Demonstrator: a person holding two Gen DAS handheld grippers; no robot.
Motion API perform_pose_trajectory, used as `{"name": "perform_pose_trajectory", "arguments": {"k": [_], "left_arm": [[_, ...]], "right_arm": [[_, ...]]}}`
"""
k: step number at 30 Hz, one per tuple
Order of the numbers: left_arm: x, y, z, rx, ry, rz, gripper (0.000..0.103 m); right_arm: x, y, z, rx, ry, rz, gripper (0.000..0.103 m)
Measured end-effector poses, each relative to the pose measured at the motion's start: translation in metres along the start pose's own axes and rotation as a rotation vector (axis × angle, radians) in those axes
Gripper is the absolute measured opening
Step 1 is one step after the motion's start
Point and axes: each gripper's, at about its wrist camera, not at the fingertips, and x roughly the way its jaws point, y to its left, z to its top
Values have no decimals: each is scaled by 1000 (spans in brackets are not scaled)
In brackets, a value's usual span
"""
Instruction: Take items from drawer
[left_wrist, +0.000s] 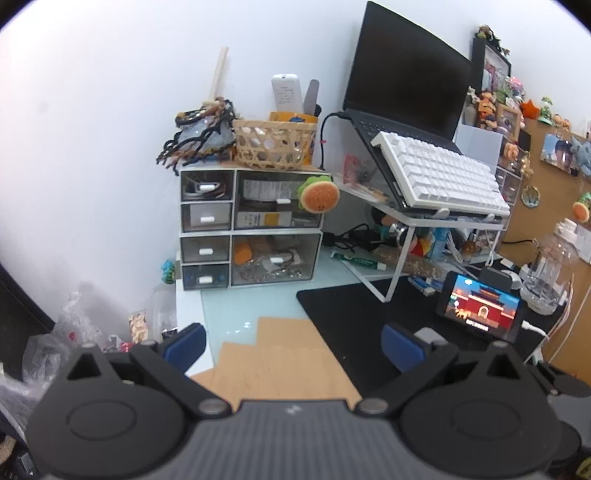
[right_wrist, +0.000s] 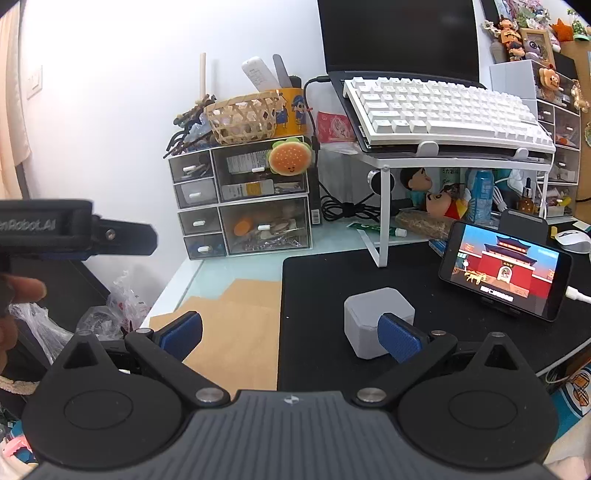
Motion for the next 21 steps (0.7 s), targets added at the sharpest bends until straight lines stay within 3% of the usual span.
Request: {"name": "perform_pose_trajectory", "arguments": {"k": [21], "left_arm": [[-20,-14,-46,-3,13,23,103]], "right_arm": [[-5,3,-19,-23,11,-25,103]]}}
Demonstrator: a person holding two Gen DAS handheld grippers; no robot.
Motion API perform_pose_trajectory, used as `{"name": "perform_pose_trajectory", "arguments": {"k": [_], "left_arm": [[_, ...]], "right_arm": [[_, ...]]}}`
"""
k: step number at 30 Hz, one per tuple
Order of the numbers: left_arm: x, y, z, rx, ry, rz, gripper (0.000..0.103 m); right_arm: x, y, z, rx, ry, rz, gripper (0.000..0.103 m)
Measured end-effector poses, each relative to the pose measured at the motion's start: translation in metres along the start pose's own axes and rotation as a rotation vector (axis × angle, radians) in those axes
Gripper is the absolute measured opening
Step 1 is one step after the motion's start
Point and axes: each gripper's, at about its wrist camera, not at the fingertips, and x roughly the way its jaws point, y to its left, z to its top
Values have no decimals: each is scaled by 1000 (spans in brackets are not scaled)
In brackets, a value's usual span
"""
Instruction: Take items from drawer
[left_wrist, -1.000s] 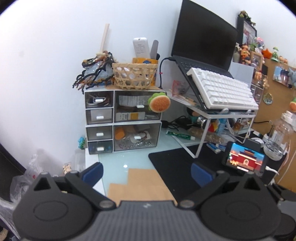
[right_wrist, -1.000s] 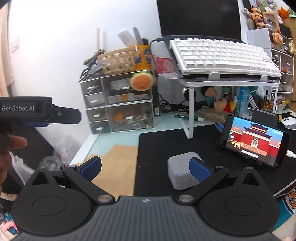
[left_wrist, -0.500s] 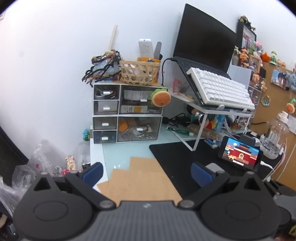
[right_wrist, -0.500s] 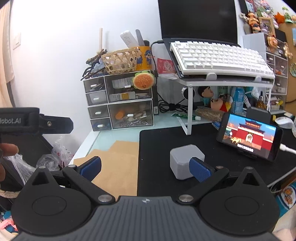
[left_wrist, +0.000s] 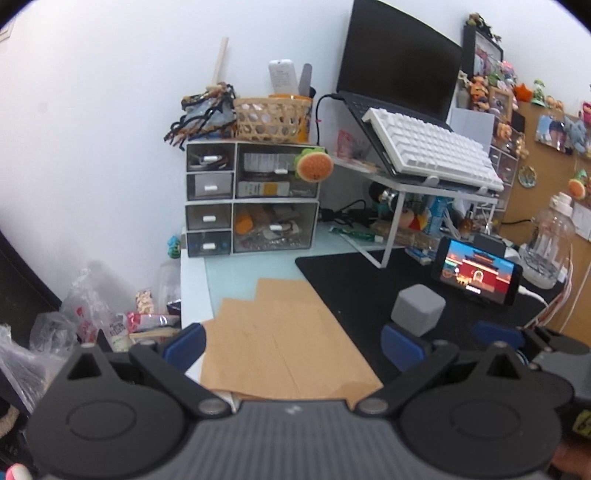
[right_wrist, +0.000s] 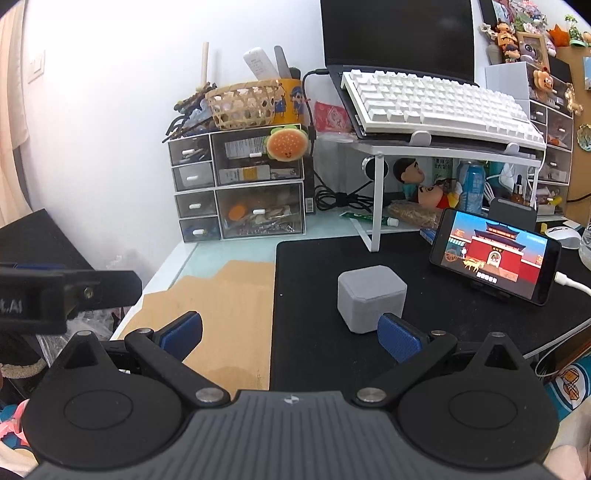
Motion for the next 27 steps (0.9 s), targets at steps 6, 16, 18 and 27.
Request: {"name": "perform_pose_trajectory", "arguments": {"k": [6,16,18,27], "left_arm": [[-11,-10,-5,27,-24,-6,103],[-22,-2,-18,-27,-39,56,103],[-20,0,-20,-31,-33,62,103],[-10,9,-29,-52,3,87,103]], "right_arm": [[-2,0,1,0,-1,-1,103],[-3,5,1,-5,-2,-12,103],[-2,6,0,-6,-3,-14,103],[4,6,-2,-6,10,-16,103]]}}
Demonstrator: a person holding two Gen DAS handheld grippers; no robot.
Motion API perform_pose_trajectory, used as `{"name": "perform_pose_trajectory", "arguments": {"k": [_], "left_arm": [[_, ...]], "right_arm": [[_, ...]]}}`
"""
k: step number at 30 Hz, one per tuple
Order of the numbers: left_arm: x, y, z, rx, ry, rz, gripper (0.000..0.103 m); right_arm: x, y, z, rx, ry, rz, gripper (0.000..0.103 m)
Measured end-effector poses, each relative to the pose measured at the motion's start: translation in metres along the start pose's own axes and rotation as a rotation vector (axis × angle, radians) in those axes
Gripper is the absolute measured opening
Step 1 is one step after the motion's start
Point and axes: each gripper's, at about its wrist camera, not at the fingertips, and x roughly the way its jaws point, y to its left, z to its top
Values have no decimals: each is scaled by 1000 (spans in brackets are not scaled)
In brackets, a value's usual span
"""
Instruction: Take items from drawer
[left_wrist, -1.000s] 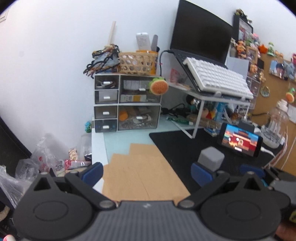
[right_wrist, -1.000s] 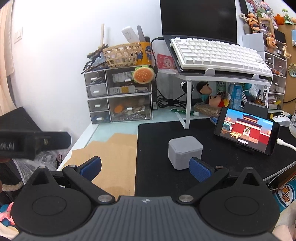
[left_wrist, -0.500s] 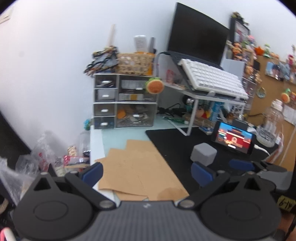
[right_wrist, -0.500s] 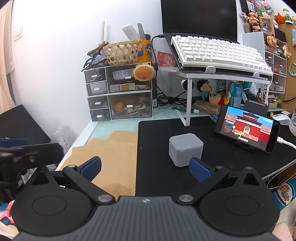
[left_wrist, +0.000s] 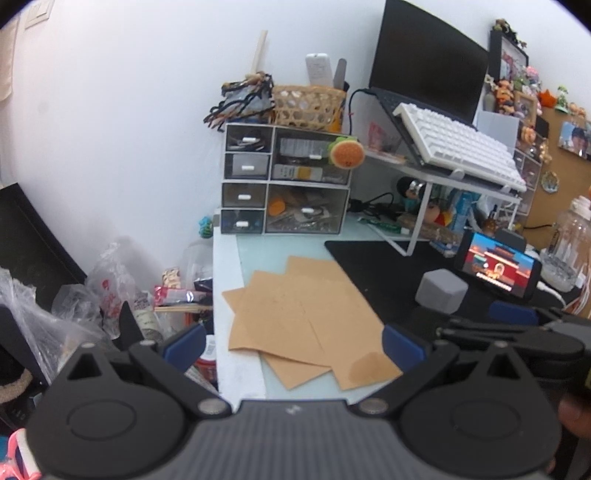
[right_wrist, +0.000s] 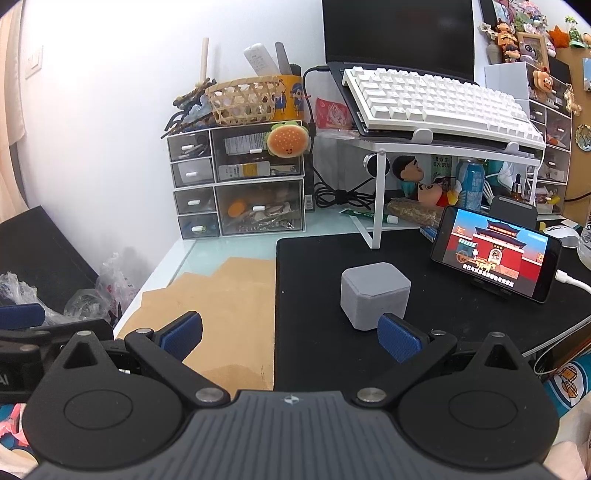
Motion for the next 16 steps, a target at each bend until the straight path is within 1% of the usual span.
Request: {"name": "perform_pose_trajectory", "arguments": {"k": [10,16], "left_arm": [[6,3,1,-1,2,25,103],[9,6,1,-23,4,38,103]], "right_arm": [[6,2,-2,-3,12,4,103],[7,3,-3,-3,15,6,103]]}}
